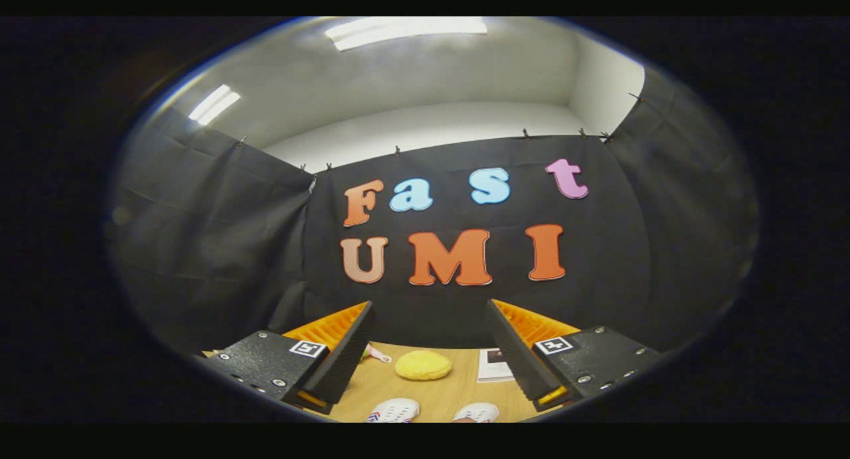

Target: Open the storage box then place both shoes into the box .Put the left shoe in first, then the right shoe, with the right side of both shoes facing outward in a uniform manner.

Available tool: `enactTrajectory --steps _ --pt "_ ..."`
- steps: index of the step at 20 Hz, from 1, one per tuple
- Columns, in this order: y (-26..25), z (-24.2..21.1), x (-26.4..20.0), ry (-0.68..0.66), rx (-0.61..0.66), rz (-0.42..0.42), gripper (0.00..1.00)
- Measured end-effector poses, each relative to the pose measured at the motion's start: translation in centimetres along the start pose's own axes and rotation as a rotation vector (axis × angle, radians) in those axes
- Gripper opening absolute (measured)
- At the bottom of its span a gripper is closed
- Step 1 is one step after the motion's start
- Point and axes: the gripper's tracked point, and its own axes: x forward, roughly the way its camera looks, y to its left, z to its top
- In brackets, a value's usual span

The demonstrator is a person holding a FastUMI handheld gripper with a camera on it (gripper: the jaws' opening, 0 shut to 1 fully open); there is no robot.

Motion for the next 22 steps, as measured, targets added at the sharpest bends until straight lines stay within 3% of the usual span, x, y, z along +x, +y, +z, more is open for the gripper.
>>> enactTrajectory --steps 6,13,18,22 --pt "3.6 -3.9 2.0 0.132 0.123 0.075 0.98" --pt "11.2 -13.5 2.2 0.481 0.381 0.255 0.97" --pt "14.7 -19.5 2.1 0.658 0.383 0.321 0.97" --pt "18.1 -23.4 1.6 0.782 0.479 0.381 0.97"
